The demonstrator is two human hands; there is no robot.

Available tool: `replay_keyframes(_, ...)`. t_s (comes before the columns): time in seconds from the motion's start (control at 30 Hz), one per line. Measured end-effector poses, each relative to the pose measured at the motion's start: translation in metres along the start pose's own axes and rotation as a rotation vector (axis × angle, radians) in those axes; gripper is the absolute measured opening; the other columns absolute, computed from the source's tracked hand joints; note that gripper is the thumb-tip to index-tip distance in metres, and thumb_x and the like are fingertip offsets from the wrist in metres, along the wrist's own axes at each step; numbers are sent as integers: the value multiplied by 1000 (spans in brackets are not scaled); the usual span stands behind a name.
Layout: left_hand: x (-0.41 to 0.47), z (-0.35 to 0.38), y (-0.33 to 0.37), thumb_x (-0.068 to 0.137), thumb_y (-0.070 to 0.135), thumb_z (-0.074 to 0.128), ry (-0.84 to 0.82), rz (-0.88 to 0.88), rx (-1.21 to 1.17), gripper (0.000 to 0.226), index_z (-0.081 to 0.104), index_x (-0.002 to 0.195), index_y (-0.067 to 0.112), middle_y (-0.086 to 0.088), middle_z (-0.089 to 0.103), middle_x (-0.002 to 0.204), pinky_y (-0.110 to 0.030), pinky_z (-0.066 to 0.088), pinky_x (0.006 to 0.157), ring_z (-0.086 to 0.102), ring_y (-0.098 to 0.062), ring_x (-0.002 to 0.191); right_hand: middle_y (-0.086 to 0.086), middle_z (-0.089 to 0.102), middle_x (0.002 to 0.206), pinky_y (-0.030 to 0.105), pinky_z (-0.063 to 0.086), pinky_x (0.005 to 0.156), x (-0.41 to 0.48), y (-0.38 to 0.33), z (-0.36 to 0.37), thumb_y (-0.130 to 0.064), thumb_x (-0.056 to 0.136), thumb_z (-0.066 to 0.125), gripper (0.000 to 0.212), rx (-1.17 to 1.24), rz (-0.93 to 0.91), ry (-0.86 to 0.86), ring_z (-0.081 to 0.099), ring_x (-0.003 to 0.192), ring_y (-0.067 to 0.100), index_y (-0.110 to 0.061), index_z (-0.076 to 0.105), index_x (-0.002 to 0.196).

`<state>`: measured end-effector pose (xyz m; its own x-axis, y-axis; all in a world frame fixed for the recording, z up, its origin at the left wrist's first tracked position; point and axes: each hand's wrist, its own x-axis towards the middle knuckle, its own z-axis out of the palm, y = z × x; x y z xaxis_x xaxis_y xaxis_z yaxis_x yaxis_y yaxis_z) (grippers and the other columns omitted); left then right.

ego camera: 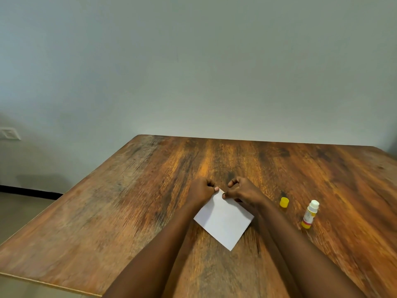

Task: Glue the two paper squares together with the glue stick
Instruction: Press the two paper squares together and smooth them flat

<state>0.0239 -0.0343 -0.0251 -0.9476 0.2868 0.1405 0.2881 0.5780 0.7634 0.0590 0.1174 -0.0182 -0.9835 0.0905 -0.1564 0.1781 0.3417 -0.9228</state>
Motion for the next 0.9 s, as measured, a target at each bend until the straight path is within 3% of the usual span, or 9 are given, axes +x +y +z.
replay_keyframes(0.07,1,-5,-3,89,13,58,25,-5,6,19,69,96,-1,-16,69,101,-30,44,70,58,-17,83,7,58,82,29,46,59,-2,2,-2,-4,70,76,35,1,14,0,58,72,20,-11,49,92)
replay_keyframes(0.2,4,-13,-11,90,12,56,56,-13,-6,20,69,96,-2,-17,69,101,-30,44,72,60,-20,85,10,61,80,23,47,46,-6,9,-5,-1,67,77,35,104,59,37,60,65,18,-13,51,88)
replay_keyframes(0.3,4,-15,-15,91,11,55,66,-45,-12,19,69,97,0,-16,69,102,-34,46,74,61,-21,88,16,63,85,35,51,62,-7,15,-4,1,63,77,36,185,91,71,63,74,28,-13,53,85)
replay_keyframes(0.4,2,-12,-14,92,13,51,18,-15,112,22,64,109,5,-12,65,112,-25,42,72,58,-17,94,12,61,82,34,48,61,-6,13,-6,0,63,77,34,68,70,71,61,73,24,-14,52,82)
replay_keyframes(0.5,0,-5,-6,91,20,53,-103,78,193,34,53,125,19,-8,54,131,-30,44,90,52,-19,114,6,58,80,27,42,53,-5,7,-8,-1,67,75,31,-58,36,49,56,69,18,-13,51,82)
replay_keyframes(0.57,-1,-1,-1,90,31,56,-145,151,375,33,57,122,24,-5,51,134,-40,38,100,47,-20,121,6,58,81,27,43,54,-3,4,-6,0,68,74,30,-80,12,34,56,70,18,-12,50,82)
replay_keyframes(0.67,1,4,1,89,34,58,-132,151,461,26,66,108,18,-2,62,119,-44,34,97,53,-18,112,5,60,84,24,43,56,-2,1,-2,-1,70,73,21,-142,-24,36,55,72,15,-9,57,82)
replay_keyframes(0.8,1,8,0,87,31,60,-79,119,429,22,69,100,16,-1,70,105,-50,22,107,58,-16,104,10,67,83,13,43,47,-1,6,-3,-3,76,69,9,-166,-23,-15,59,68,11,1,71,84)
replay_keyframes(0.9,1,6,-3,88,28,61,-69,102,408,23,69,102,12,-4,70,106,-45,28,104,60,-15,102,14,70,88,19,45,54,0,11,-7,-7,78,70,15,-230,-10,-30,61,71,15,4,74,88)
